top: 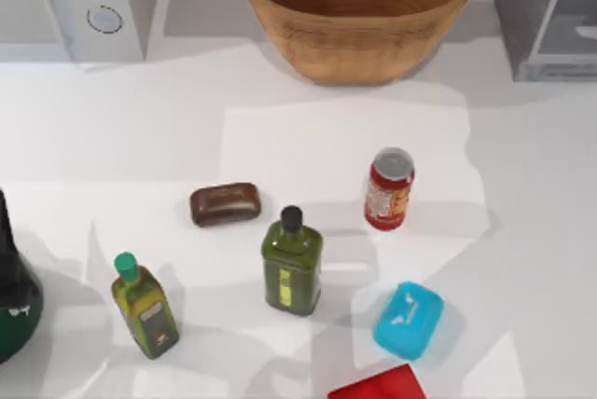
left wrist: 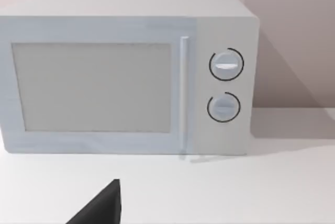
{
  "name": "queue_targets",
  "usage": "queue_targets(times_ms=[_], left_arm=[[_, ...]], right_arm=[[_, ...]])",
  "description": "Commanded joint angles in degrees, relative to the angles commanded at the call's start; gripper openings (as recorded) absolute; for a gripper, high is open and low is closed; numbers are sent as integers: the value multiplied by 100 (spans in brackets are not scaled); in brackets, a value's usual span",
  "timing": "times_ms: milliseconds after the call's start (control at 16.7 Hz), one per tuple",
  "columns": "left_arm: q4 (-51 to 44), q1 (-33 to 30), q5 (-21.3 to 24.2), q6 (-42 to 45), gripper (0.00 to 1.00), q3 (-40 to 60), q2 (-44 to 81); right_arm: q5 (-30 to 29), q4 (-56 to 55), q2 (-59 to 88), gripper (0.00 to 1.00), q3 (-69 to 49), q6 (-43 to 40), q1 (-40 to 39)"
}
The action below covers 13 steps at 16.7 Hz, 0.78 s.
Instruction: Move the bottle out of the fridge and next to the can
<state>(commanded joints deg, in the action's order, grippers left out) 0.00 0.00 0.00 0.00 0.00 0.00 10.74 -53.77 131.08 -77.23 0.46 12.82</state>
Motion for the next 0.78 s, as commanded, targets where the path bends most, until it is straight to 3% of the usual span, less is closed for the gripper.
queue_targets(times_ms=[420,780], left_arm=[[0,0,0,0,100,0,0],[0,0,0,0,100,0,0]], right_arm=[[0,0,0,2,0,0,0],[0,0,0,0,0,0,0]])
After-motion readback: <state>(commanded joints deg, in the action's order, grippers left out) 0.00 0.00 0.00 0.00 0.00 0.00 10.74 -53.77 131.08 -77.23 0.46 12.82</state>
